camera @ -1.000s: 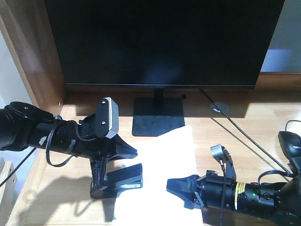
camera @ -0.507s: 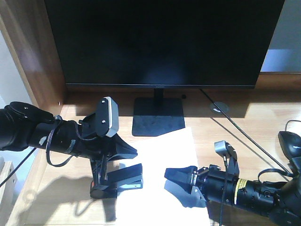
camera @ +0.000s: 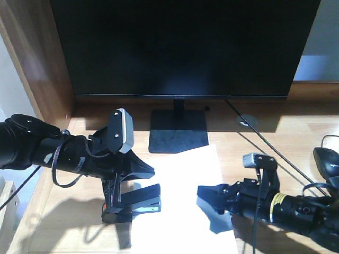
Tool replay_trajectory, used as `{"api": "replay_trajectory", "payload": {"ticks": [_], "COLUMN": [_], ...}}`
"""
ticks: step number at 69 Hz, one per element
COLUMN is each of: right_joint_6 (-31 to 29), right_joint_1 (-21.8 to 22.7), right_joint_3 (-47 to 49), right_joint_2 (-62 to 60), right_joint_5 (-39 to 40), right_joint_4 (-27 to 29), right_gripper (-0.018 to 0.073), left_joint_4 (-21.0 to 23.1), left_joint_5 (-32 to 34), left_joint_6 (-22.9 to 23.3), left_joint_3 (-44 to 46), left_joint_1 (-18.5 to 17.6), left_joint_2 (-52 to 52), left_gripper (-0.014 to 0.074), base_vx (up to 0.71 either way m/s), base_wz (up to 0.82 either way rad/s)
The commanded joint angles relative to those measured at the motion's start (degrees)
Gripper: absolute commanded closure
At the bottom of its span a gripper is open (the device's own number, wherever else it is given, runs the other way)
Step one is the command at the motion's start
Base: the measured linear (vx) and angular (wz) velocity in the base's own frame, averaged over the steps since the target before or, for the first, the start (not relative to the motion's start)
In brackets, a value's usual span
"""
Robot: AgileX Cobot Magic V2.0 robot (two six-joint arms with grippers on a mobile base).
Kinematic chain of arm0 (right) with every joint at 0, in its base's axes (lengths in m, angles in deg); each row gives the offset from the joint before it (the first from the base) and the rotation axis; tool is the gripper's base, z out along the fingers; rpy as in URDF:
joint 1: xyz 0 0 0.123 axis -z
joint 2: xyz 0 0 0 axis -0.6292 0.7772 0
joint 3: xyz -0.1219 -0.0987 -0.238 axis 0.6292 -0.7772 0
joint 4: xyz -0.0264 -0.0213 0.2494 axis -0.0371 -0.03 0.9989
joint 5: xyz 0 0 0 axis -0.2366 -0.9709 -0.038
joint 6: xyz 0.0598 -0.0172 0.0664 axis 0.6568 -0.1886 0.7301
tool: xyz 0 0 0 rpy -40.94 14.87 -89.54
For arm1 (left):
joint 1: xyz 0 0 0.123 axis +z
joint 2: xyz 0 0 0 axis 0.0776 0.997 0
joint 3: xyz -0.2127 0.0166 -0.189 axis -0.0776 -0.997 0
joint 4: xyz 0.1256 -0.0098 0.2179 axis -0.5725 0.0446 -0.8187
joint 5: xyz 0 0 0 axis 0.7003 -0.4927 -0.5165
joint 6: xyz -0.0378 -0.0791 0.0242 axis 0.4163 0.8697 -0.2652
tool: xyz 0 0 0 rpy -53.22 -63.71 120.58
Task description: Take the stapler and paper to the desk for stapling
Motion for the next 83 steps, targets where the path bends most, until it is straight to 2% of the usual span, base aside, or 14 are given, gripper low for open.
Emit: {"api": "replay_trajectory", "payload": {"ticks": [1,9,21,30,39,53,68,75,83], "right_joint_6": [-3.5,-7.3,-15.0,-18.4,-18.5,-17.3,-17.3,-17.3,-17.2], "right_joint_1": [0.1,0.1,0.1,0.1,0.1,0.1,0.1,0.1,0.1], "right_joint_3": [0.7,0.7,0.7,0.7,0.7,0.7,0.7,0.7,0.9], "right_joint_2": [-6.1,-11.7,-20.7,-26.4,-31.3,-39.2,-48.2,-52.2,-56.7], "right_joint_5": [-3.5,-11.1,-22.1,-29.1,-35.3,-41.8,-44.9,-46.4,-48.8], "right_joint_4": [1.8,3.6,7.4,9.3,9.3,12.6,16.1,16.6,16.6], "right_gripper": [0.0083,0.0124,0.0232,0.0391,0.0576,0.0569,0.0566,0.0566,0.0566], "left_joint_4": [2.6,1.4,-6.1,-12.2,-16.9,-20.6,-20.9,-20.9,-20.9], "left_joint_5": [-1.6,0.4,7.6,15.4,21.1,28.1,35.5,37.6,39.4], "left_joint_6": [1.5,4.5,12.5,20.9,29.2,38.3,46.5,49.1,49.5], "left_joint_3": [1.0,1.0,1.0,1.0,1.0,0.9,0.8,0.7,0.7], "left_joint_1": [-0.3,-0.3,-0.3,-0.3,-0.3,-0.3,-0.3,-0.3,-0.3], "left_joint_2": [-2.7,-2.8,-4.6,-7.6,-10.8,-14.4,-15.6,-15.6,-15.9], "left_gripper": [0.0603,0.0603,0.0603,0.0603,0.0603,0.0603,0.0603,0.0603,0.0603], "base_vx": [0.0,0.0,0.0,0.0,0.0,0.0,0.0,0.0,0.0], "base_wz": [0.0,0.0,0.0,0.0,0.0,0.0,0.0,0.0,0.0]}}
